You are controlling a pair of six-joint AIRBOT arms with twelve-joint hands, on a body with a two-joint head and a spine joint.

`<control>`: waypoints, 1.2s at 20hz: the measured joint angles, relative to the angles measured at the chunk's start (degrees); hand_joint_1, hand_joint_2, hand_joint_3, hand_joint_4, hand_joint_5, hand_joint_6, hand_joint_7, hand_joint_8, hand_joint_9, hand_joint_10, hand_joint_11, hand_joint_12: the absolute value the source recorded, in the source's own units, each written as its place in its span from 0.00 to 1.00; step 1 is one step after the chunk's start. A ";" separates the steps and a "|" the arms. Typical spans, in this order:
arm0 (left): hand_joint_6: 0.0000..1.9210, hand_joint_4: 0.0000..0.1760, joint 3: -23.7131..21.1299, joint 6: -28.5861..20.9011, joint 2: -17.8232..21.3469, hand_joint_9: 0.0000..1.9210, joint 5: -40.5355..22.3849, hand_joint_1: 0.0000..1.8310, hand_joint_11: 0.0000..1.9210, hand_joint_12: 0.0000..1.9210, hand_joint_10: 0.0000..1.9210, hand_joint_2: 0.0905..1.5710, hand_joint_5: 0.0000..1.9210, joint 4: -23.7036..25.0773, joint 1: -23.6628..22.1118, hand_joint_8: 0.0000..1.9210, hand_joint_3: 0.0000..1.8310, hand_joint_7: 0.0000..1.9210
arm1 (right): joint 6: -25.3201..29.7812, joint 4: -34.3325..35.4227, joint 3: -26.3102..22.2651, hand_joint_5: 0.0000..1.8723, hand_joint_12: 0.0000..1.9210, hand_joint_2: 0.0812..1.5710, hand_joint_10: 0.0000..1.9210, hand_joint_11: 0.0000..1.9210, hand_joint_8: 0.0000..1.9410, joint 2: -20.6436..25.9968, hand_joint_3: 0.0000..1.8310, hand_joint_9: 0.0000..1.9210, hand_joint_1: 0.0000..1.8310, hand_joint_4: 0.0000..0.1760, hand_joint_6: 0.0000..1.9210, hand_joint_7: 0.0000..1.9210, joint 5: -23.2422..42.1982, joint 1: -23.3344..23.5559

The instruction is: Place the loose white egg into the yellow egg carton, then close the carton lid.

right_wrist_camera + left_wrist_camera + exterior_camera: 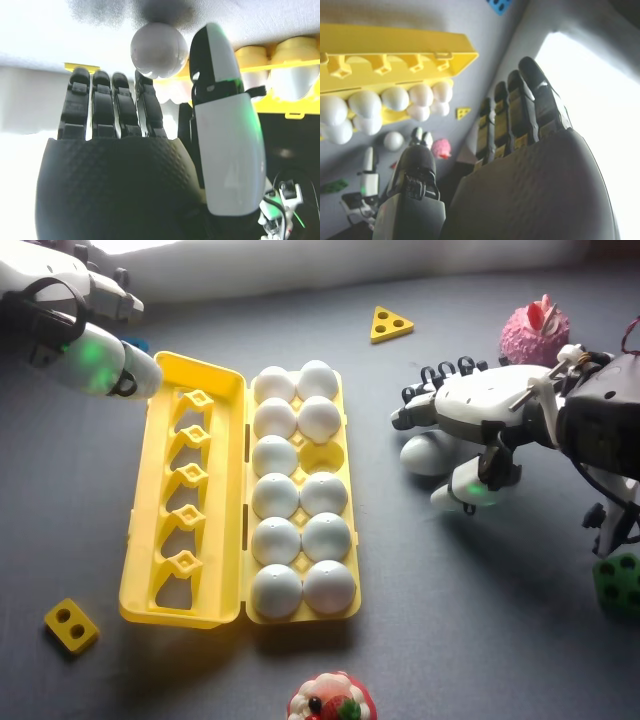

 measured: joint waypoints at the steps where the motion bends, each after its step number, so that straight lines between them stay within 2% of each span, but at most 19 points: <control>1: 0.00 0.21 0.00 -0.66 0.00 0.12 -0.28 0.04 0.00 0.41 0.00 0.83 0.08 0.09 0.24 0.00 0.00 0.12 | 0.00 -0.02 0.24 0.17 0.00 0.67 0.00 0.00 0.00 -0.17 0.01 0.00 0.56 0.00 0.08 0.01 -0.02 0.11; 3: 0.00 0.26 0.17 -3.56 0.11 0.13 -2.54 0.04 0.00 0.43 0.01 0.82 0.09 1.38 0.92 0.00 0.00 0.11 | 0.00 -0.04 0.28 0.18 0.00 0.69 0.00 0.00 0.00 -0.26 0.02 0.00 0.55 0.00 0.09 0.01 0.00 0.42; 5: 0.00 0.30 0.42 -6.23 0.11 0.11 -4.90 0.05 0.00 0.41 0.00 0.82 0.09 2.12 1.57 0.00 0.00 0.11 | 0.00 0.00 0.39 0.13 0.00 0.70 0.00 0.00 0.00 -0.26 0.02 0.00 0.54 0.00 0.19 0.02 -0.02 0.39; 6: 0.00 0.30 0.57 -6.69 0.11 0.11 -6.10 0.05 0.00 0.41 0.00 0.82 0.09 2.16 1.81 0.00 0.00 0.11 | 0.02 0.00 0.42 0.13 0.00 0.70 0.00 0.00 0.00 -0.26 0.02 0.00 0.54 0.00 0.19 0.02 0.00 0.39; 8: 0.00 0.27 0.79 -8.07 0.11 0.11 -7.91 0.05 0.00 0.38 0.00 0.83 0.09 3.08 2.19 0.00 0.00 0.10 | 0.07 0.07 0.83 0.09 0.00 0.69 0.00 0.00 0.00 -0.26 0.02 0.00 0.55 0.00 0.28 0.01 0.00 0.66; 12: 0.00 0.29 0.79 -11.30 0.13 0.11 -10.08 0.05 0.00 0.41 0.00 0.83 0.08 5.88 2.95 0.00 0.00 0.10 | 0.28 0.02 1.49 0.09 0.00 0.69 0.00 0.00 0.00 -0.31 0.02 0.00 0.55 0.00 0.29 0.02 0.15 0.76; 16: 0.00 0.31 0.79 -20.13 0.85 0.12 -11.63 0.05 0.00 0.40 0.00 0.82 0.08 11.47 4.85 0.00 0.00 0.10 | 0.33 -0.02 1.68 0.09 0.00 0.70 0.00 0.00 0.00 -0.61 0.02 0.00 0.55 0.00 0.34 0.03 0.20 0.76; 20: 0.00 0.31 0.79 -22.25 1.03 0.12 -12.04 0.04 0.00 0.41 0.00 0.82 0.08 12.57 5.01 0.00 0.00 0.11 | 0.37 -0.02 1.68 0.14 0.00 0.70 0.00 0.00 0.00 -0.85 0.01 0.00 0.54 0.00 0.40 0.05 0.07 0.76; 22: 0.00 0.31 0.76 -27.52 1.03 0.12 -12.74 0.04 0.00 0.42 0.01 0.82 0.08 16.04 5.66 0.00 0.00 0.11 | 0.37 -0.02 1.68 0.14 0.00 0.70 0.00 0.00 0.00 -0.85 0.01 0.00 0.54 0.00 0.40 0.05 0.09 0.76; 23: 0.00 0.32 0.76 -29.22 1.07 0.13 -12.68 0.04 0.00 0.44 0.01 0.82 0.08 17.27 5.73 0.00 0.00 0.12 | 0.37 -0.02 1.68 0.18 0.00 0.71 0.00 0.00 0.00 -0.85 0.01 0.00 0.54 0.00 0.50 0.06 0.15 0.74; 24: 0.01 0.26 0.76 -29.51 1.14 0.13 -12.68 0.04 0.00 0.46 0.01 0.82 0.09 17.94 5.73 0.00 0.00 0.12 | 0.39 -0.02 1.68 0.38 0.00 0.75 0.01 0.00 0.02 -0.85 0.01 0.02 0.57 0.00 0.64 0.13 0.22 0.76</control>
